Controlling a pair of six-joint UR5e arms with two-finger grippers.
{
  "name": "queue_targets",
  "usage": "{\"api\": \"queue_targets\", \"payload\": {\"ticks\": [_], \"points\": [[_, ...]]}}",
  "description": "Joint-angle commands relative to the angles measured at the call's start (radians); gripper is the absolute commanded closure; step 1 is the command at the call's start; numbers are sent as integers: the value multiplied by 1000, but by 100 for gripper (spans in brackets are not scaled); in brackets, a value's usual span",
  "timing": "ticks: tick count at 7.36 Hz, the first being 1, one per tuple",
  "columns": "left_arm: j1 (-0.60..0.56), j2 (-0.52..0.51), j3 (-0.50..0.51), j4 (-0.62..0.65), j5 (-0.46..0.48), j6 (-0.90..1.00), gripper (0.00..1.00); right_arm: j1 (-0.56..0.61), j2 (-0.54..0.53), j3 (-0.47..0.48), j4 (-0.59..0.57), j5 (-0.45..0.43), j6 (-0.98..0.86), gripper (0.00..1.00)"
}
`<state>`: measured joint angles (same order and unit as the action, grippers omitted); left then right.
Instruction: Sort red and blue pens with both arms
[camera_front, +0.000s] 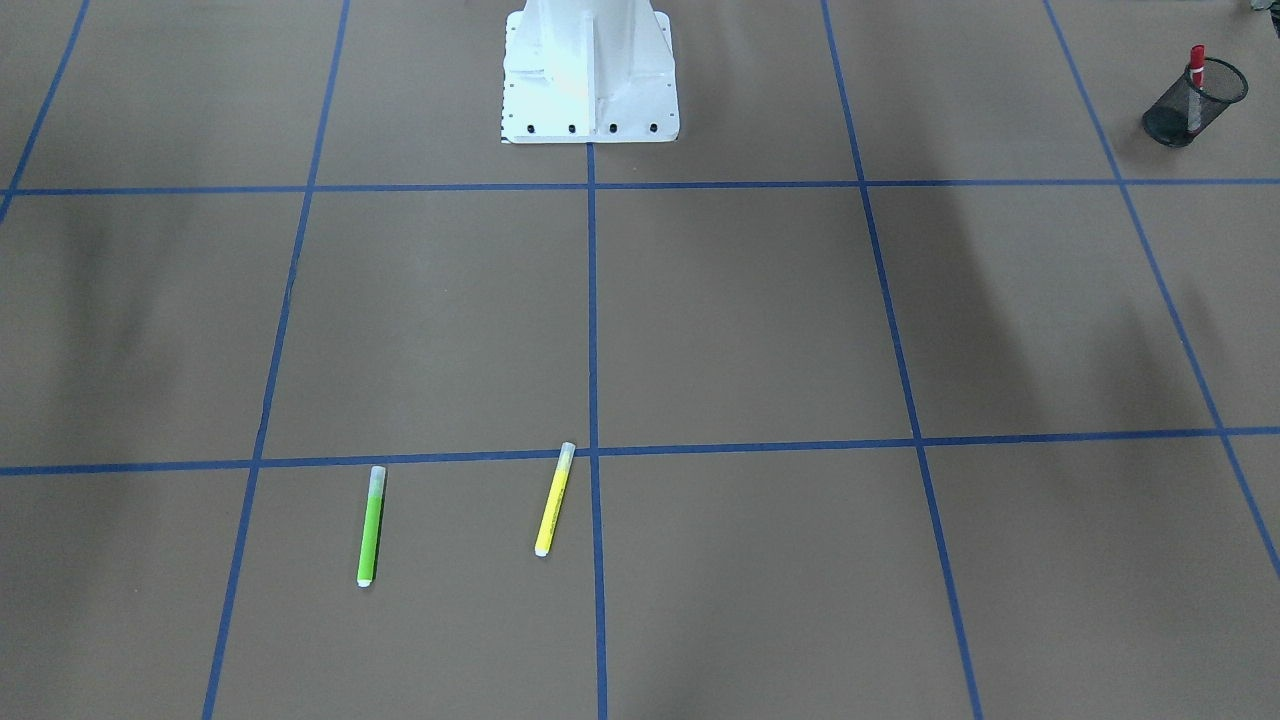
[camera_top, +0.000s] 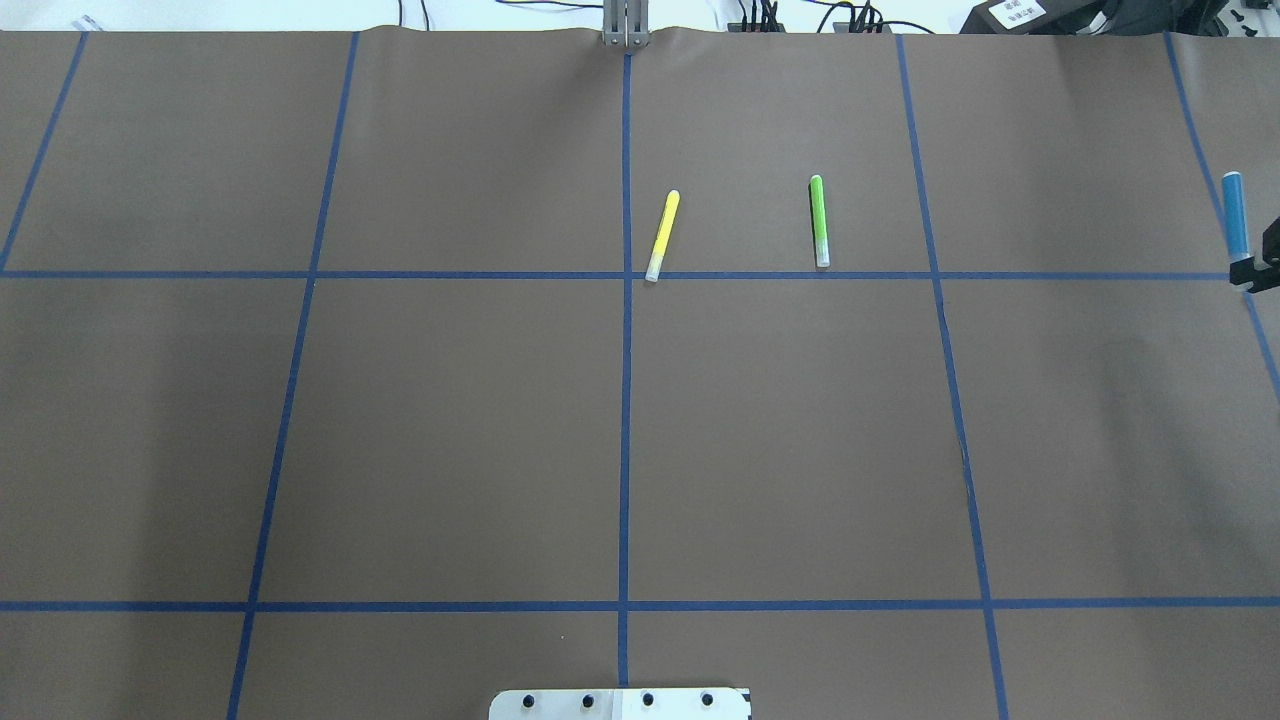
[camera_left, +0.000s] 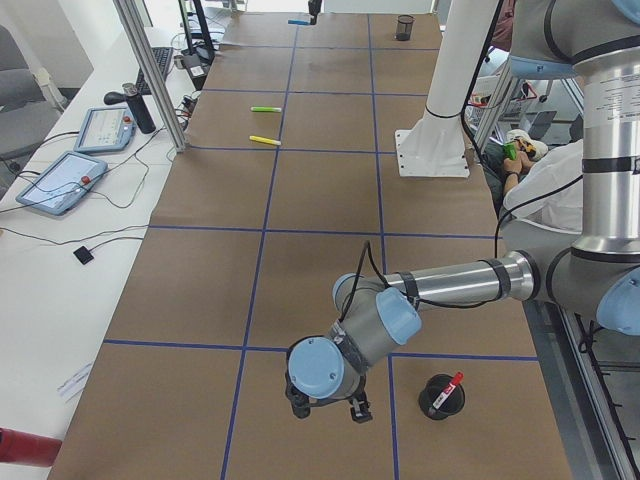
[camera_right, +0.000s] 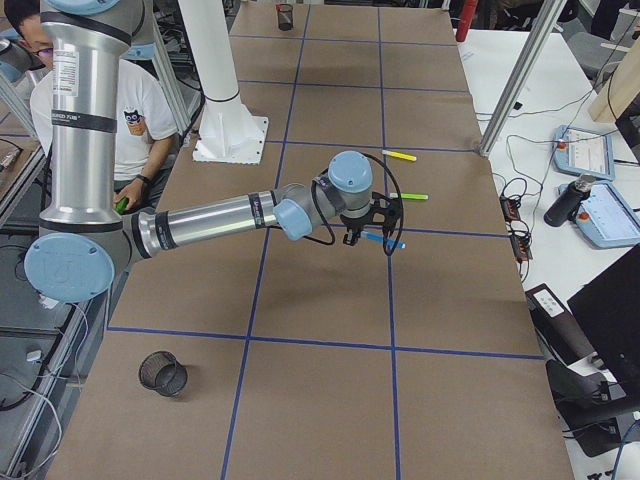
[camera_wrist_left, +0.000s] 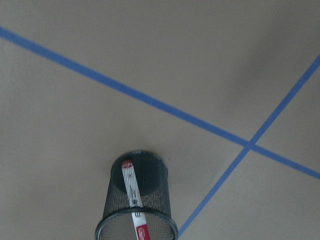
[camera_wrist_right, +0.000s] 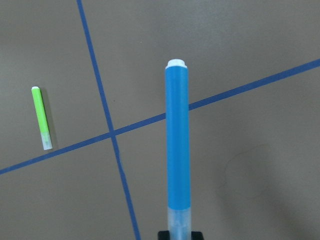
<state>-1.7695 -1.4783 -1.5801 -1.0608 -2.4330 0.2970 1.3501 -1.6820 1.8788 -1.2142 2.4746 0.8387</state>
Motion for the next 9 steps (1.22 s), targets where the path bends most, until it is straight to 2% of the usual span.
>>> {"api": "queue_targets", "payload": {"ticks": [1,2,3,4,6,8,9], "points": [[56,-92,-1,-78,-113,-7,0,53,-30,-33,-54,-81,-187,100],[77,-102,0,-181,-124,-31,0,76,-31,-35,-133,-114,-304,100],[115,-121,2,-315,-123,-164,0,124,-28,-32,-259,-159,-449,100],[154,-138,3,-414,-123,-317,0,161,-28,-29,-366,-163,-572,100],[226,-186,0,-488,-126,-451,0,181,-50,-23,-534,-164,-721,100],[242,-226,-3,-507,-127,-485,0,199,-102,-15,-721,-164,-931,100],[251,-246,-1,-507,-162,-498,0,227,-142,6,-819,-187,-1037,100]]}}
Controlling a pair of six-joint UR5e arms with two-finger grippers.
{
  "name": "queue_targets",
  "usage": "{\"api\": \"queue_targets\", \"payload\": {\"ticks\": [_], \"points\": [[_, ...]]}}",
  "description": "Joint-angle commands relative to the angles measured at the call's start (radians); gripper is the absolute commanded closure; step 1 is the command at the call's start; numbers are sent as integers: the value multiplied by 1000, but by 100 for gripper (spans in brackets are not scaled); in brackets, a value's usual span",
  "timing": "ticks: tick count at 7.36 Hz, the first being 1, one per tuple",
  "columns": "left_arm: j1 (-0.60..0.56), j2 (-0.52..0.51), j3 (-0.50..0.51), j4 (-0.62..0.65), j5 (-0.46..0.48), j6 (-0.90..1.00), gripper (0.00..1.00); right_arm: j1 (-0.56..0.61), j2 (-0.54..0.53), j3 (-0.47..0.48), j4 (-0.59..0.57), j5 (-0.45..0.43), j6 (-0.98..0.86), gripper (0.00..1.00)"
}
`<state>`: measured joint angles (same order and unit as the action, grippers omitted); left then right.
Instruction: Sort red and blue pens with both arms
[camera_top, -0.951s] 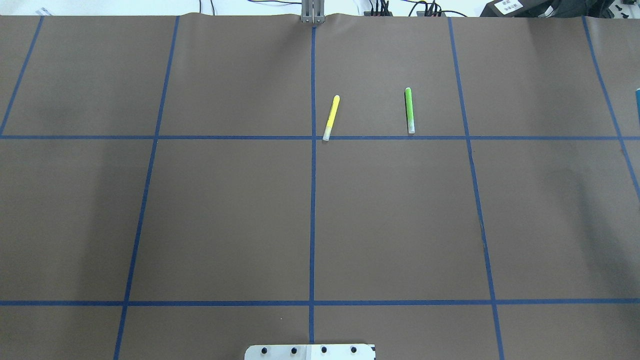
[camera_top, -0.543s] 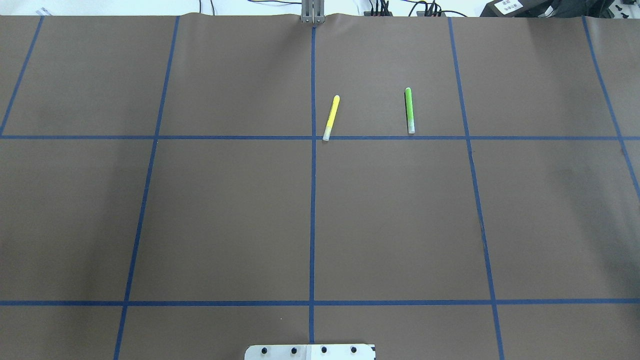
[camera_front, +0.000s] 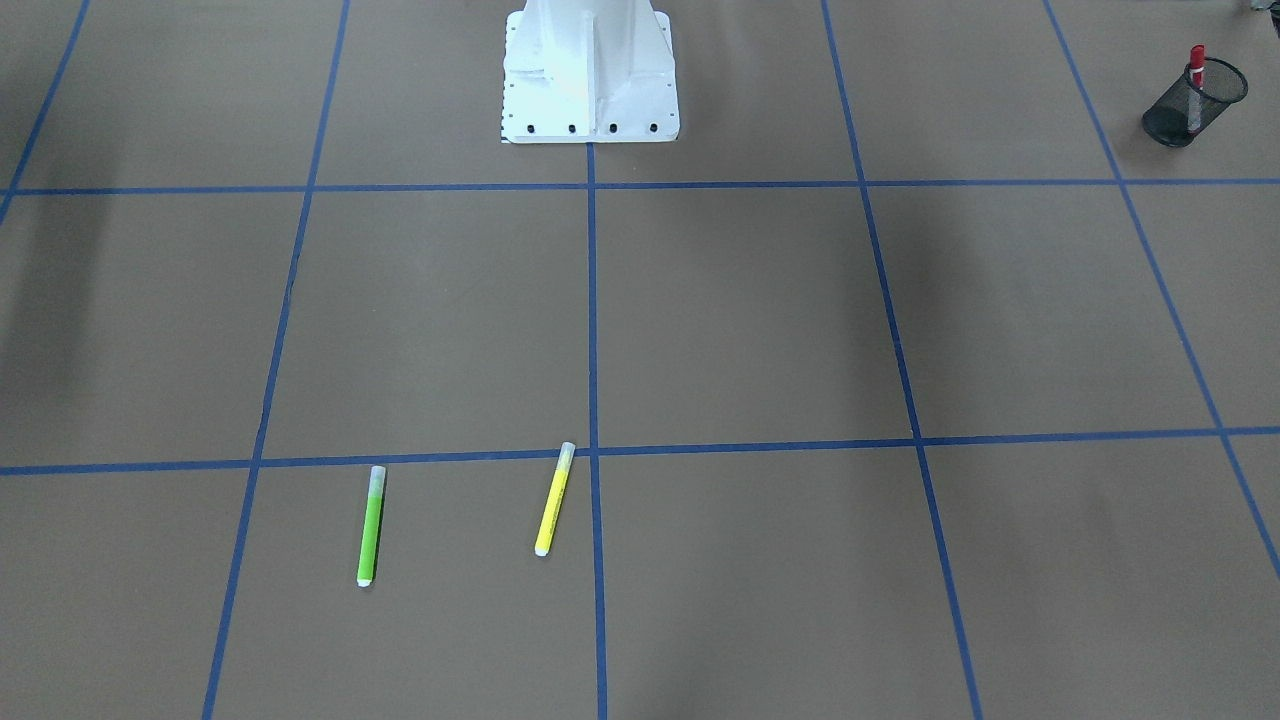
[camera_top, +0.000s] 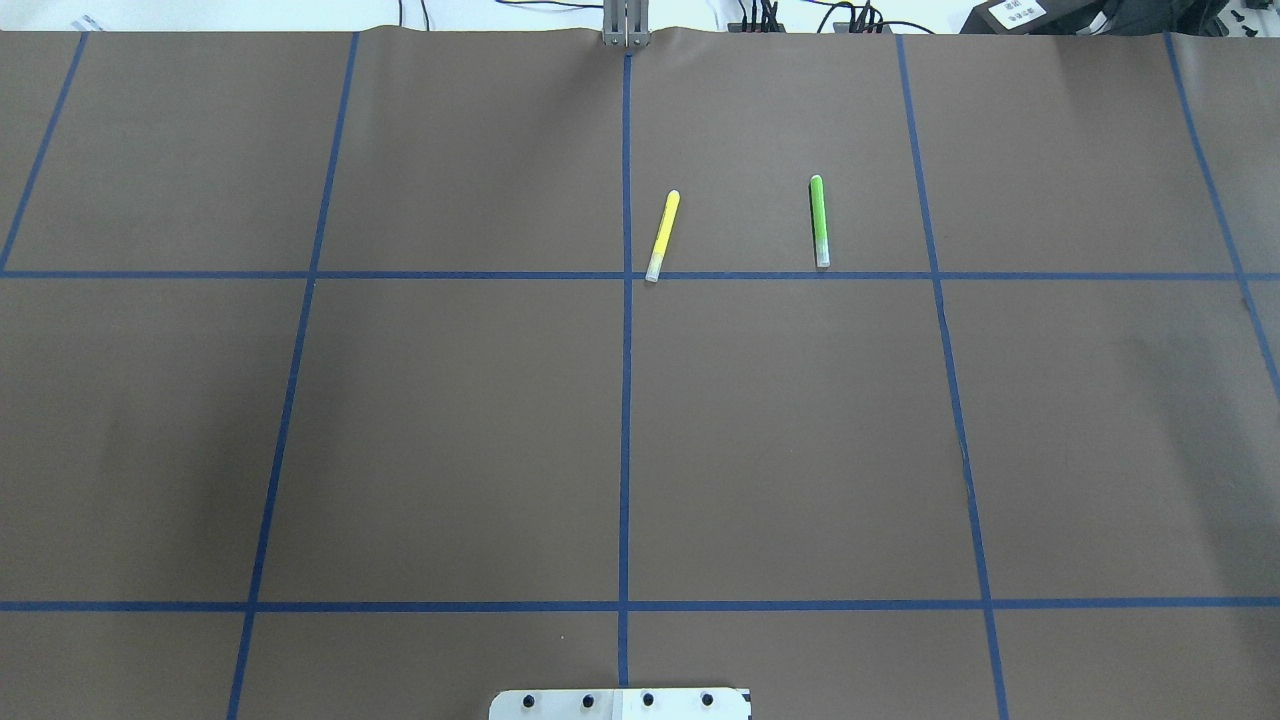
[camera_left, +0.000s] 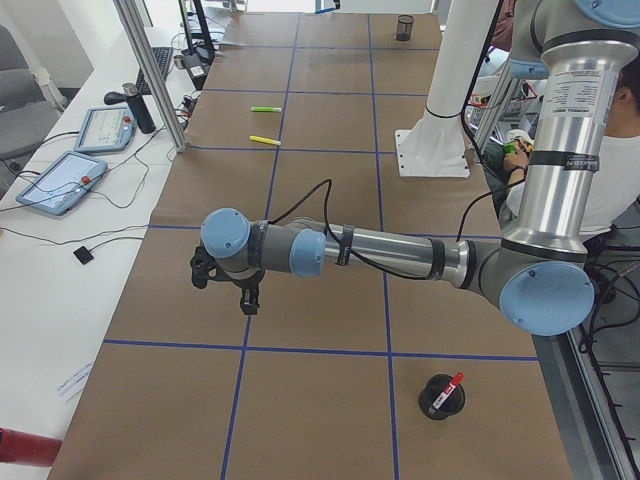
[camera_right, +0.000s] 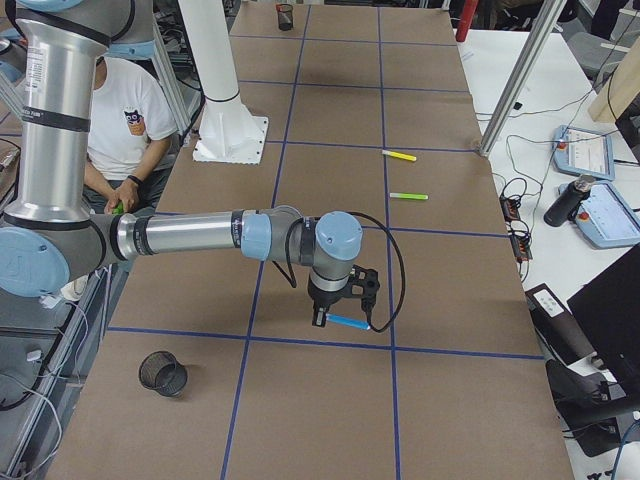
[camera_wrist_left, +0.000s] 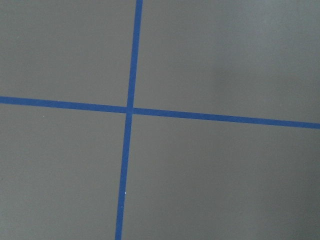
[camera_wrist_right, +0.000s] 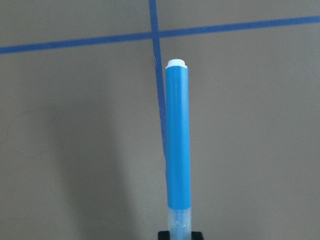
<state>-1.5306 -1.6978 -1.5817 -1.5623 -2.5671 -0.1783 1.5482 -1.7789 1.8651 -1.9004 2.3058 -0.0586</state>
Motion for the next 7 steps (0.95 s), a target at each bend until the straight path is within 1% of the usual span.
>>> {"api": "queue_targets", "payload": {"ticks": [1,2,3,4,5,6,7], "points": [[39,-48,-1,-8,-41,-70,0,79,-71,40,-237,-98,-235,100],[71,-57,-3,-12,-39,-87,0,95,-76,39,-340,-129,-330,100],[76,-66,-3,-31,-39,-111,0,116,-80,39,-444,-140,-427,100],[89,-71,0,-45,-39,-119,0,133,-91,35,-527,-175,-513,100],[101,-71,-1,-57,-39,-121,0,133,-100,28,-608,-207,-558,100],[101,-72,-7,-58,-39,-121,0,133,-108,28,-681,-218,-591,100],[101,-75,-9,-58,-39,-121,0,133,-141,23,-712,-236,-654,100]]}}
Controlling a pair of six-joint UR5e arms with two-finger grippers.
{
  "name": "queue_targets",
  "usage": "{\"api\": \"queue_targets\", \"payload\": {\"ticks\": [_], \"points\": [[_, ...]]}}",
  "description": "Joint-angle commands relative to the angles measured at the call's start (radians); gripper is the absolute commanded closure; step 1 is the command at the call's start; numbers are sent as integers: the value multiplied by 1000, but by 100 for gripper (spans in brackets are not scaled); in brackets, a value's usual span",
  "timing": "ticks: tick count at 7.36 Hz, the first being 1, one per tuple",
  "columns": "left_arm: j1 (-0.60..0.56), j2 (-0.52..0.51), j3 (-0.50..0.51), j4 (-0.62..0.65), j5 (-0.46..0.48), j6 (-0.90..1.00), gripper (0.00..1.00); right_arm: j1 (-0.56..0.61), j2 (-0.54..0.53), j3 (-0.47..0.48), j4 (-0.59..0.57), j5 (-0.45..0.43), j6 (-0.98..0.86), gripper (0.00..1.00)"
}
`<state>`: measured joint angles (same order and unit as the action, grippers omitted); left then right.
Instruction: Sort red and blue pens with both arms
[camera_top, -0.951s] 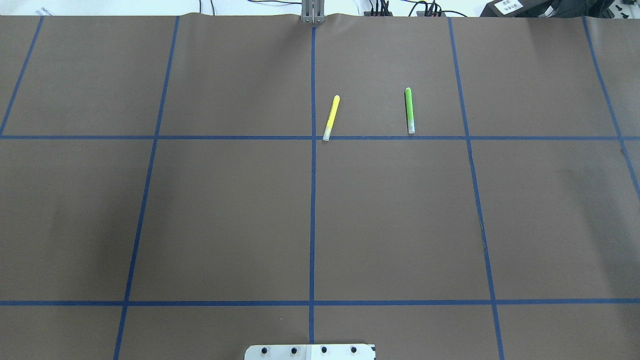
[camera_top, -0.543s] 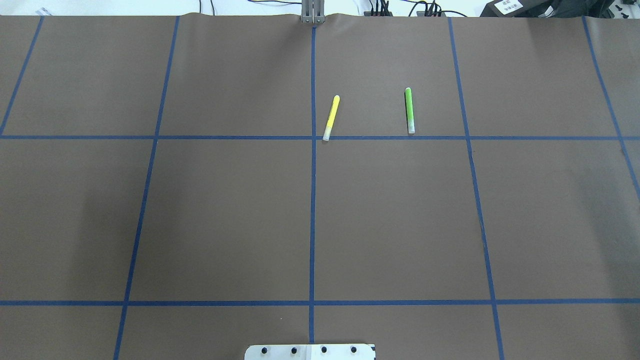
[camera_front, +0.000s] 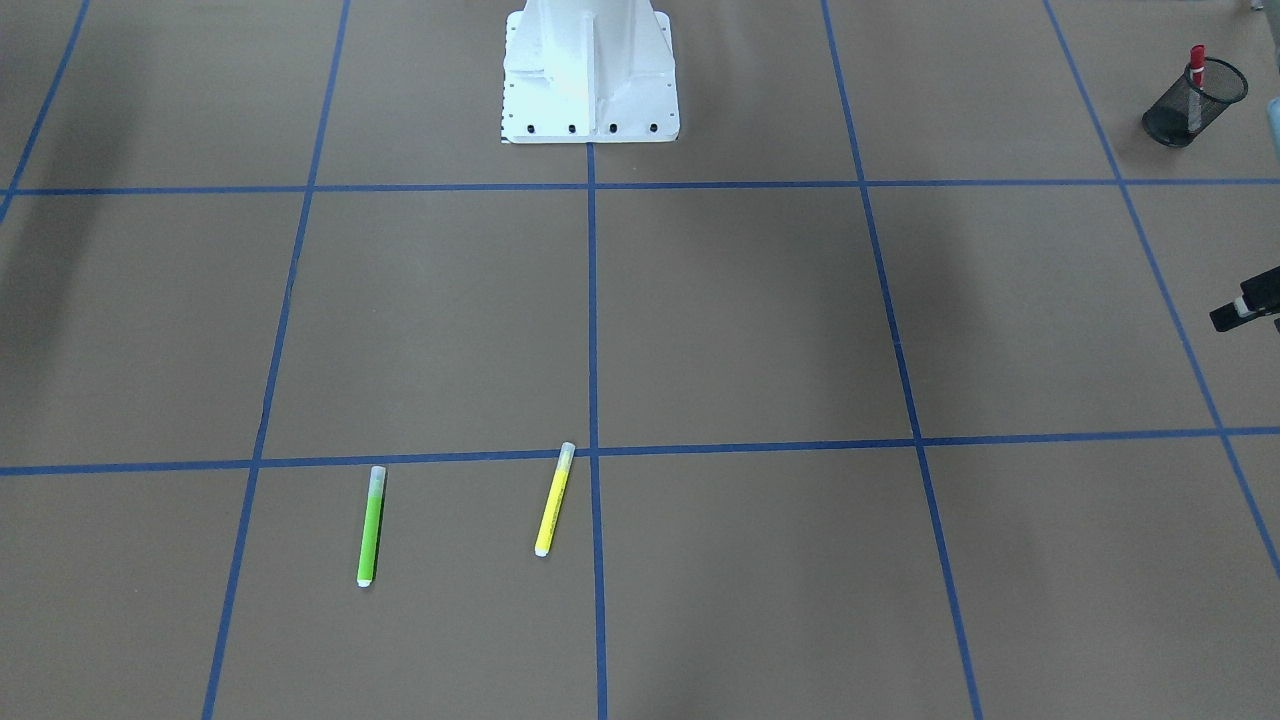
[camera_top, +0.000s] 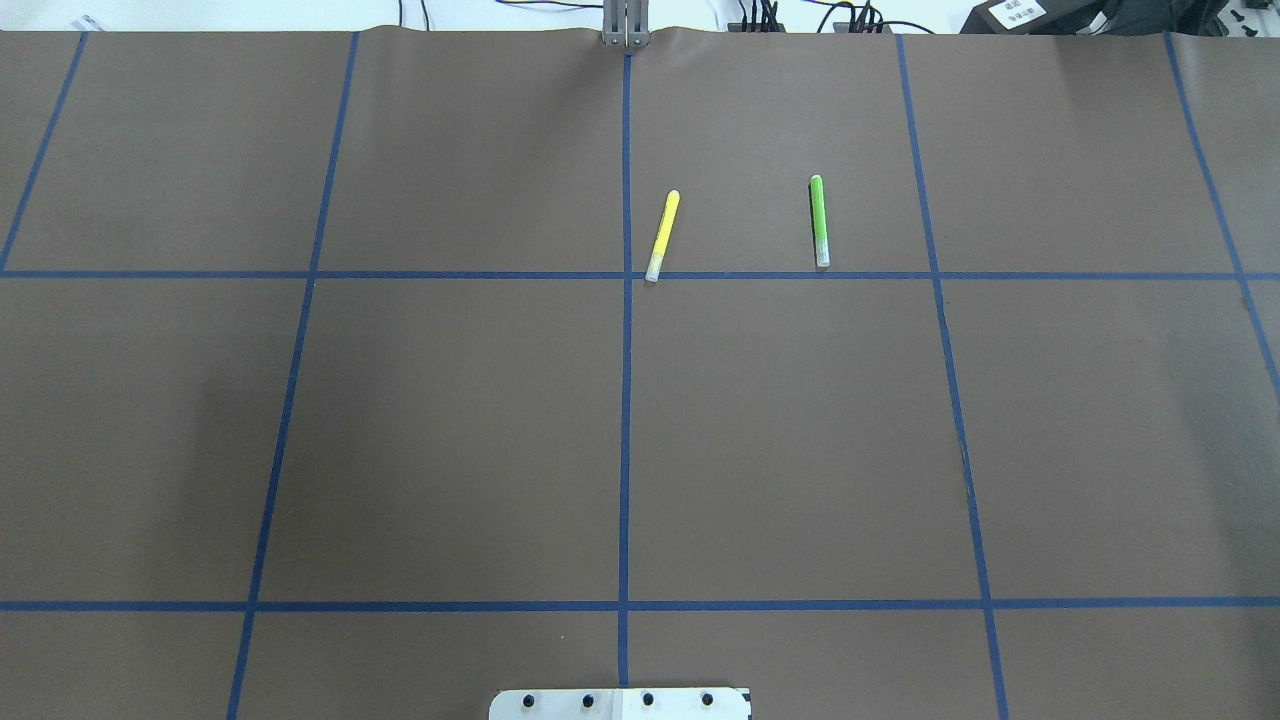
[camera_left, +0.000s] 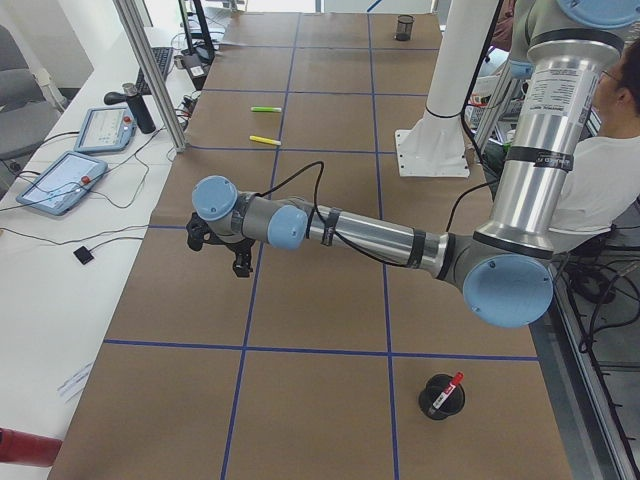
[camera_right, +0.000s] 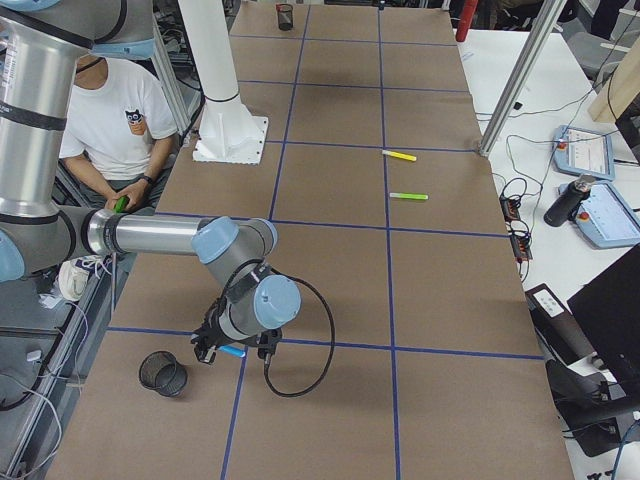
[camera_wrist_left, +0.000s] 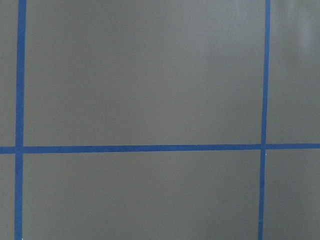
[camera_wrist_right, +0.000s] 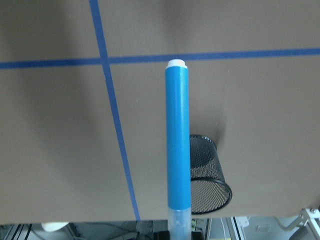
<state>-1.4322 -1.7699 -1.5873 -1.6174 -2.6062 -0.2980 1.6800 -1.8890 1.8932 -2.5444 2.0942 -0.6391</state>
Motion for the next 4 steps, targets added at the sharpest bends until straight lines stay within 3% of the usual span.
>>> {"api": "queue_targets", "payload": {"ticks": [1,4], "points": [[2,-3,-14,-2,0,-3,0,1,-65,-14,-73,-28,-86,100],[2,-8,-32,-4,-2,-3,0,1,-90,-118,-73,-48,-148,100]]}}
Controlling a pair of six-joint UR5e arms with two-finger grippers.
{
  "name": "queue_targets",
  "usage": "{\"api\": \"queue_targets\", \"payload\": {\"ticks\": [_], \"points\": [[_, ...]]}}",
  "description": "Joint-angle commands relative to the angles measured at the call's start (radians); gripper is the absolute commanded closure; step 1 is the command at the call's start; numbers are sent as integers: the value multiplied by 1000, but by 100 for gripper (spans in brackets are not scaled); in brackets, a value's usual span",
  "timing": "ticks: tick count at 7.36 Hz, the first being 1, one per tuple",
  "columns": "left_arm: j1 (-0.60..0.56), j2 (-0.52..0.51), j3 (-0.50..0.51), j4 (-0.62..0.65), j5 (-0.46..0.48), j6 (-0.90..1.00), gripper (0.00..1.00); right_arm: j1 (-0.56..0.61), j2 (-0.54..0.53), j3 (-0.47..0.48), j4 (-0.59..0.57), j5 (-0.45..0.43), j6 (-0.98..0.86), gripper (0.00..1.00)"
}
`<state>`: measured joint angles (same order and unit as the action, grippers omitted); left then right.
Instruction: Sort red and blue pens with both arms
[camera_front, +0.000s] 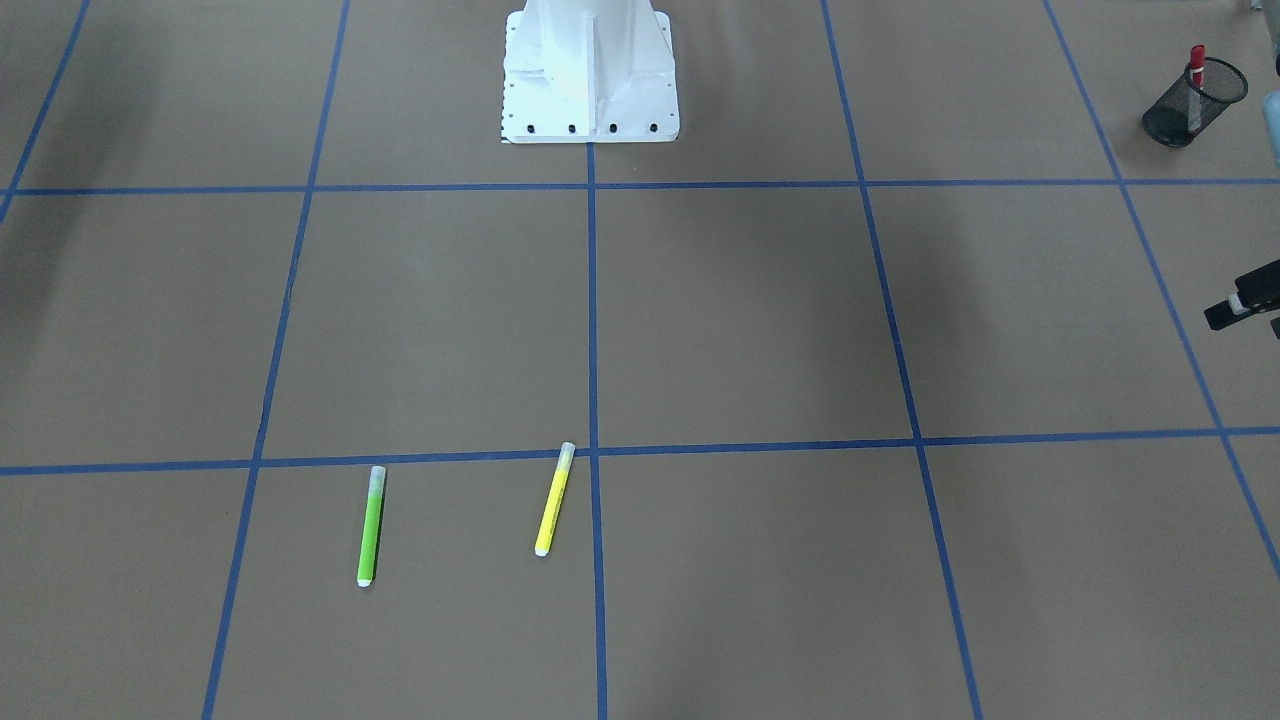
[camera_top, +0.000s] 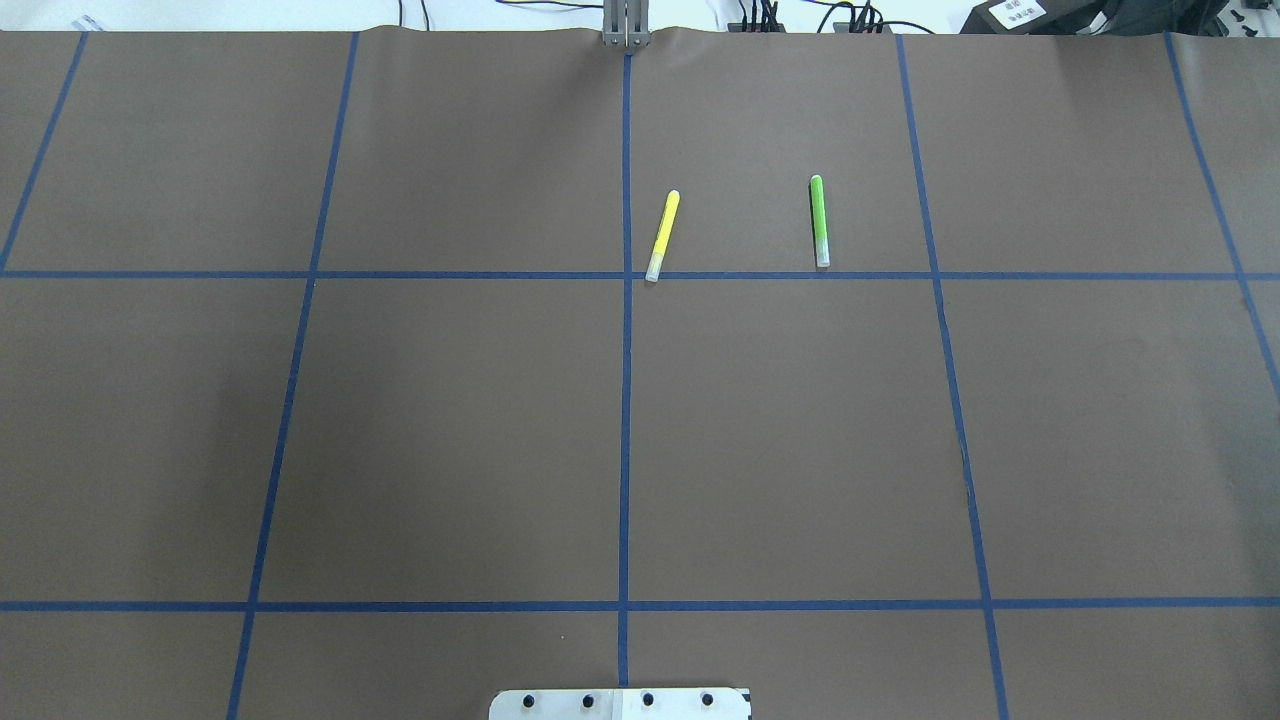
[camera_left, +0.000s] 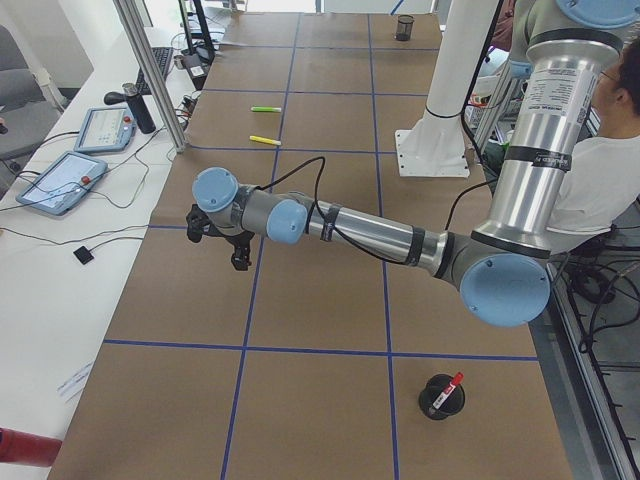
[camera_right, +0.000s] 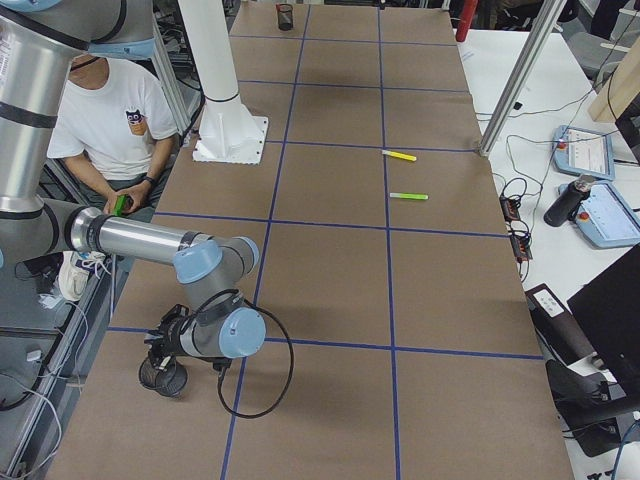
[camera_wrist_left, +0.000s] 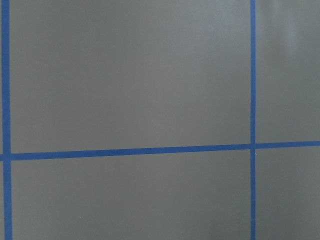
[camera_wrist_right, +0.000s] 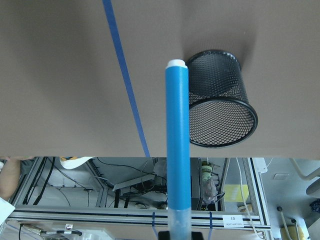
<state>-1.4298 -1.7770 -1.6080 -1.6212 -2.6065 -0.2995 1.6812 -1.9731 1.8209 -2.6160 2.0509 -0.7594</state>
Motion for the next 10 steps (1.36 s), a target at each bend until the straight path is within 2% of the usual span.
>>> {"api": "queue_targets", "payload": {"ticks": [1,4,6,7,8,10], "points": [[0,4,-35,1,-1,-3,0,0,-10,-58,-3,-8,-29,100],[0,-2,-50,1,-1,-18,0,2,-46,-77,-9,-49,-63,100],[0,-2,-58,1,-1,-23,0,0,-36,-130,5,-48,-63,100],[0,-2,-59,1,-1,-24,0,0,-29,-132,5,-46,-58,85],[0,-1,-59,1,-1,-24,0,0,-27,-149,13,-35,-52,1],[0,-2,-66,3,-1,-41,0,0,-17,-167,40,-21,-49,0]]}}
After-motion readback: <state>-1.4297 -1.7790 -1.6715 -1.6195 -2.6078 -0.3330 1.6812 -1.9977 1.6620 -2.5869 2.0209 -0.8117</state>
